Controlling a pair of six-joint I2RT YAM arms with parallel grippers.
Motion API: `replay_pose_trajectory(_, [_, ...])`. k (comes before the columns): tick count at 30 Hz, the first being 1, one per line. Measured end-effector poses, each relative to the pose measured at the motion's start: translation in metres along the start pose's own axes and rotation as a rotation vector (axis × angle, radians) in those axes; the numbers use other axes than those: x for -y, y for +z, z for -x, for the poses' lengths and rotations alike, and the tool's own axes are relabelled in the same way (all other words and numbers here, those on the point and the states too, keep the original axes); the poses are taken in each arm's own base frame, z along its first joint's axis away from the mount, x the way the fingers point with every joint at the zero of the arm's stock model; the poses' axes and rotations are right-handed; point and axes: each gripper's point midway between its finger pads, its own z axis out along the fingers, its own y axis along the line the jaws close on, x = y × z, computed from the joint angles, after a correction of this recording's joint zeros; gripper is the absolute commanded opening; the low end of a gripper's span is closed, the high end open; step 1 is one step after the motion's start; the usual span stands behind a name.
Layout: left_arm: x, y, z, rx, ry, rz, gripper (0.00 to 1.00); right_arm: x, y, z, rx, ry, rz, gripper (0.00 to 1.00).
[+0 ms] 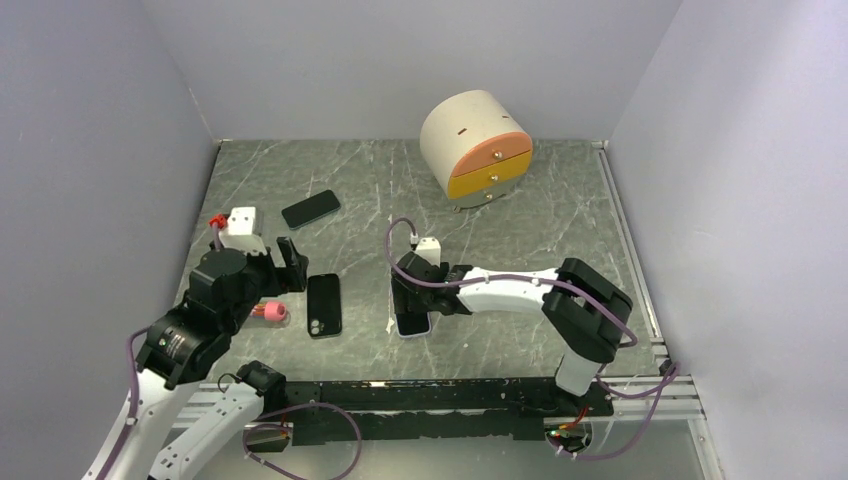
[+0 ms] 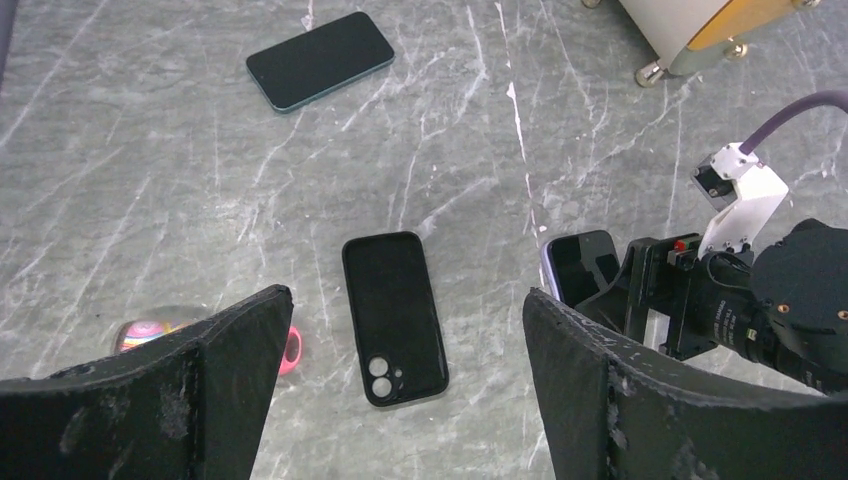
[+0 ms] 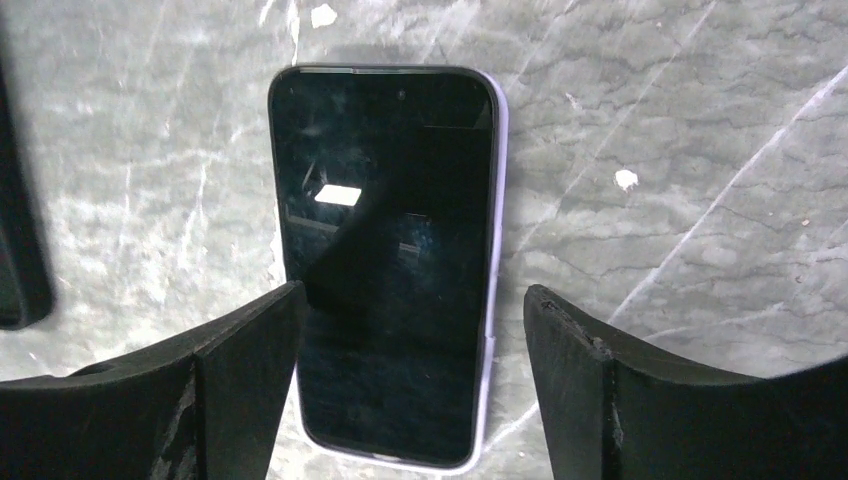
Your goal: Put the phone into the phone case
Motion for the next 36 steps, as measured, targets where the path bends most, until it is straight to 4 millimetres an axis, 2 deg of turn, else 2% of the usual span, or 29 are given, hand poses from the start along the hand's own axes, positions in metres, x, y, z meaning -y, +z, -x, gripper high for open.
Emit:
replay_pose_trajectory(4, [0.007,0.009,-0.008,-0.055,-0.019,-0.013,0.90,0.006,-0.008,-0.004,-0.004,0.000,0.046,0.96])
replay_pose_trajectory(8, [0.020,0.022,-0.023,-0.147,-0.050,-0.035,0.88,0.014,-0.022,0.005,0.033,0.047,0.122,0.99])
replay_pose_trajectory(12, [0.039,0.036,-0.040,-0.251,-0.106,-0.084,0.83,0.016,-0.034,0.019,0.098,0.107,0.219,0.99])
replay_pose_trajectory(18, [0.065,0.059,-0.080,-0.435,-0.186,-0.146,0.75,0.026,-0.041,0.018,0.116,0.162,0.346,0.98])
replay_pose_trajectory(24, [0.088,0.084,-0.109,-0.562,-0.267,-0.194,0.64,0.015,-0.050,0.033,0.139,0.180,0.483,0.97])
replay_pose_trajectory(29, [0.103,0.104,-0.140,-0.667,-0.337,-0.222,0.59,0.021,-0.049,0.028,0.126,0.197,0.536,0.96])
replay_pose_trajectory(36, [0.111,0.118,-0.185,-0.780,-0.402,-0.246,0.53,0.016,-0.040,0.023,0.099,0.188,0.569,0.95])
